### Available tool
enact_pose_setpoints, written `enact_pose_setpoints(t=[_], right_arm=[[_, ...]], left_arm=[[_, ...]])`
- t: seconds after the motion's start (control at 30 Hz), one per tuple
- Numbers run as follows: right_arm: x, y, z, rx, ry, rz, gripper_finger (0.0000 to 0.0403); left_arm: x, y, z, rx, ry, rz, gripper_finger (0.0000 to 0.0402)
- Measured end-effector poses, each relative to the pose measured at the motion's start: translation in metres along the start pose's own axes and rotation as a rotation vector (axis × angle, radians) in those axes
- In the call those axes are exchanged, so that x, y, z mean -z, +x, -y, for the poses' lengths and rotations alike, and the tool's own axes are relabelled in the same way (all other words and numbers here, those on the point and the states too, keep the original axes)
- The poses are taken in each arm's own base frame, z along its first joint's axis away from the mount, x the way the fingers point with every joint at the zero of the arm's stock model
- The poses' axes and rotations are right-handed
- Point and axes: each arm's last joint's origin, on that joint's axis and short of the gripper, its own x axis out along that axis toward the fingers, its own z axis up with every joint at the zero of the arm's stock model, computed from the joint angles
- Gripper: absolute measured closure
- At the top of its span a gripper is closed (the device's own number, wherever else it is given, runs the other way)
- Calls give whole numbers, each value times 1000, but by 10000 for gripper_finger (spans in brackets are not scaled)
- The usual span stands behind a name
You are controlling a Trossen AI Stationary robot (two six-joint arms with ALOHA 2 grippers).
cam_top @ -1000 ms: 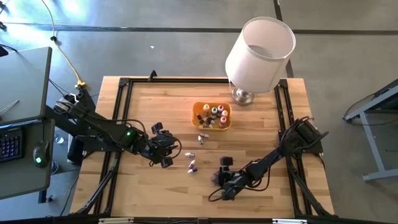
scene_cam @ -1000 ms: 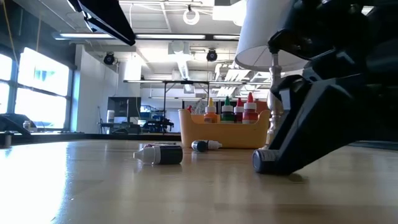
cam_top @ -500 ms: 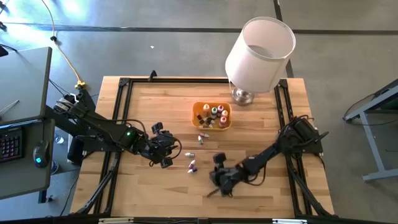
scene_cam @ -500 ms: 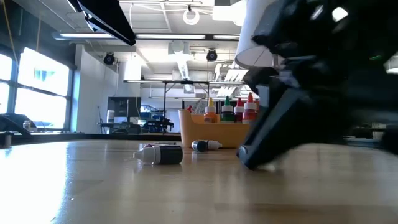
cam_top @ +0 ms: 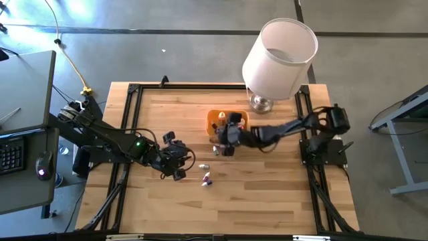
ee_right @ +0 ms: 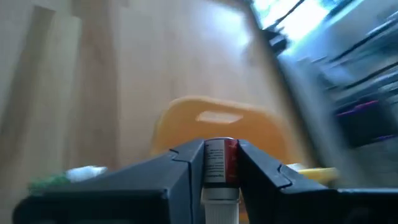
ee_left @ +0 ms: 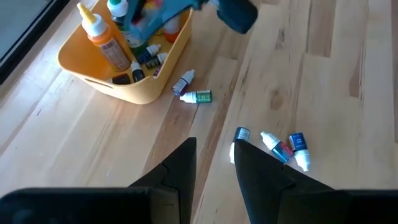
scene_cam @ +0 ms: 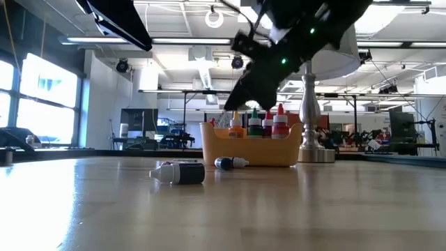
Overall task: Pick & Place food coloring
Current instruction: Put the small red food coloring bottle into the yellow container, then put the small black food coloring bottle into the yellow container
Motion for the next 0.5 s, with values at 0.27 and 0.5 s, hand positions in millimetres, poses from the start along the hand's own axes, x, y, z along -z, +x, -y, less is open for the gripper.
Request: enact_pose_setpoints(t=[0.27, 0.5], right_arm=[[19, 31, 26, -142, 66, -15, 310], [19, 31, 29, -49, 25, -36, 258]], left_arm=[[0, 0, 0, -7, -26, 2, 296], [5, 3, 1, 41, 7, -26, 296]])
